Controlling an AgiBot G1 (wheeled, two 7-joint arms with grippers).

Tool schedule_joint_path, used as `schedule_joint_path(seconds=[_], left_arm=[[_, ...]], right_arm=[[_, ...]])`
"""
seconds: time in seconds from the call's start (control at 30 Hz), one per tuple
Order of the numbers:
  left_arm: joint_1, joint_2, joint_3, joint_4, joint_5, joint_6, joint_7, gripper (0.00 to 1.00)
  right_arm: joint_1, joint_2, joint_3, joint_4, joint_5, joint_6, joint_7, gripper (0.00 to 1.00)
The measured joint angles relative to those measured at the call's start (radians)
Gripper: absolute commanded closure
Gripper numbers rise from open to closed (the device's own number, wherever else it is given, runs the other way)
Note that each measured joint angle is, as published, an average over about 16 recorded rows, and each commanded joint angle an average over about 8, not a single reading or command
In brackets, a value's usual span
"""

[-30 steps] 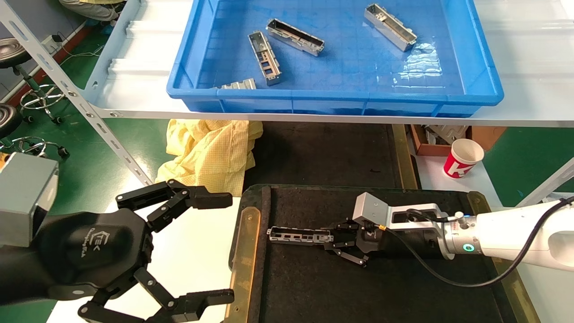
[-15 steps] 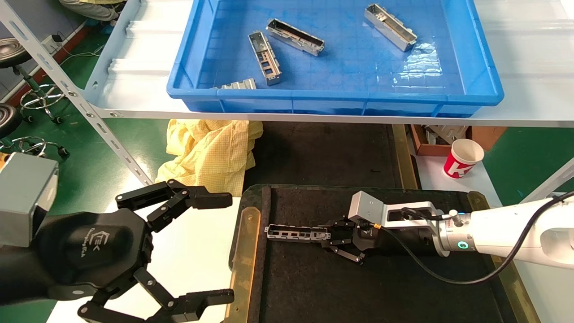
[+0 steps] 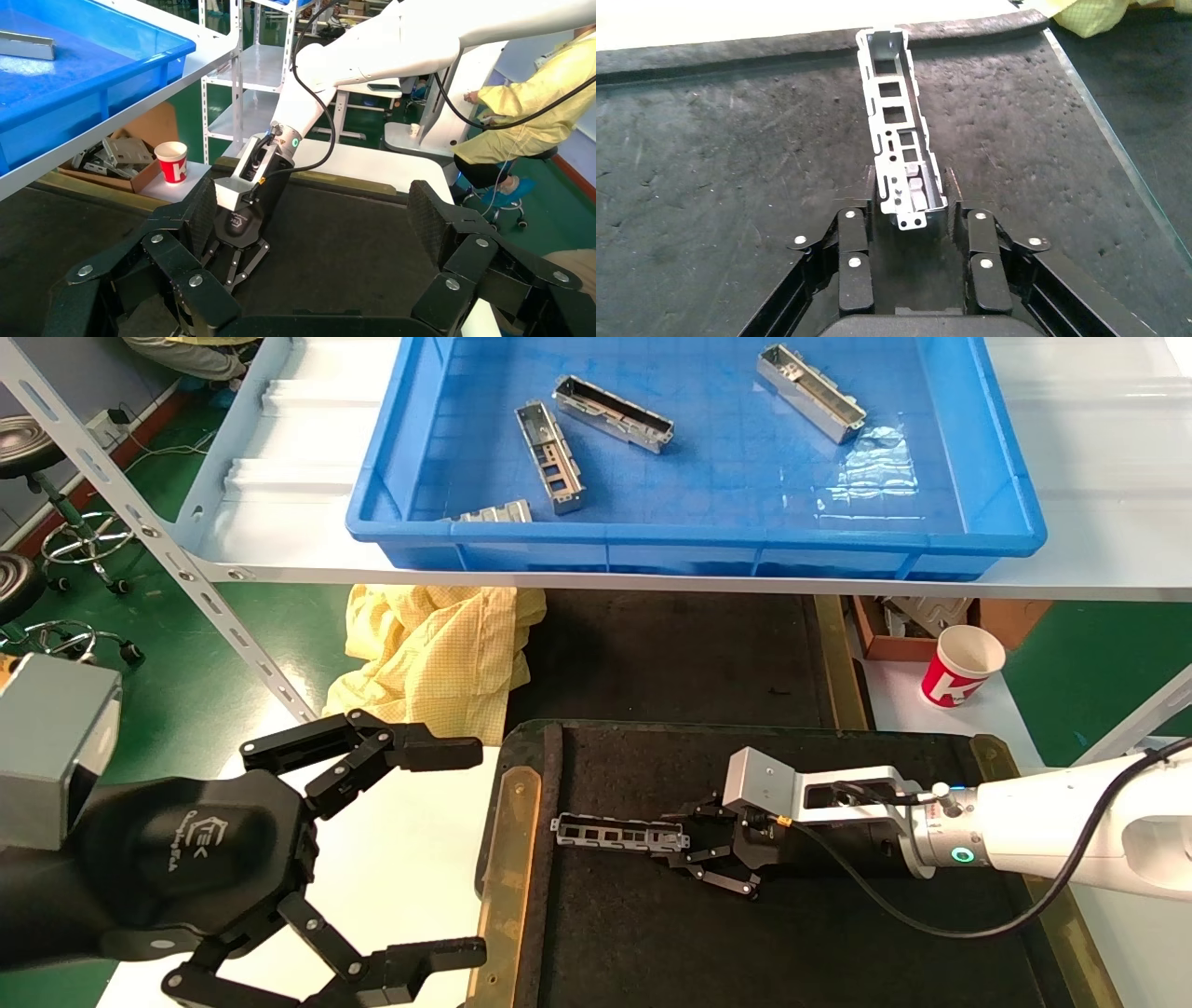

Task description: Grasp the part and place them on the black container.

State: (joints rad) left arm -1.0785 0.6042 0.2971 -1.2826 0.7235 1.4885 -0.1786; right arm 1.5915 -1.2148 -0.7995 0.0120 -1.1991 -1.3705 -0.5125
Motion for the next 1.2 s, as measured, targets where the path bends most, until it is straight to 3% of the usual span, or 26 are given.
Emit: schedule_joint_path(seconds=[0.8,1.2], left_arm=[[0.0,-0.001,0.001,0.0,-0.001,-0.001,0.001,0.0],[0.0,-0.001,0.002,0.001,-0.001,-0.001,0.001,0.0]], right_arm=[[0.047,0.047,0.009,0.016,0.017,-0.122,-0.027,0.0],[0.038,0.065,0.019,0.047,0.024,-0.129,-0.011,0.0]])
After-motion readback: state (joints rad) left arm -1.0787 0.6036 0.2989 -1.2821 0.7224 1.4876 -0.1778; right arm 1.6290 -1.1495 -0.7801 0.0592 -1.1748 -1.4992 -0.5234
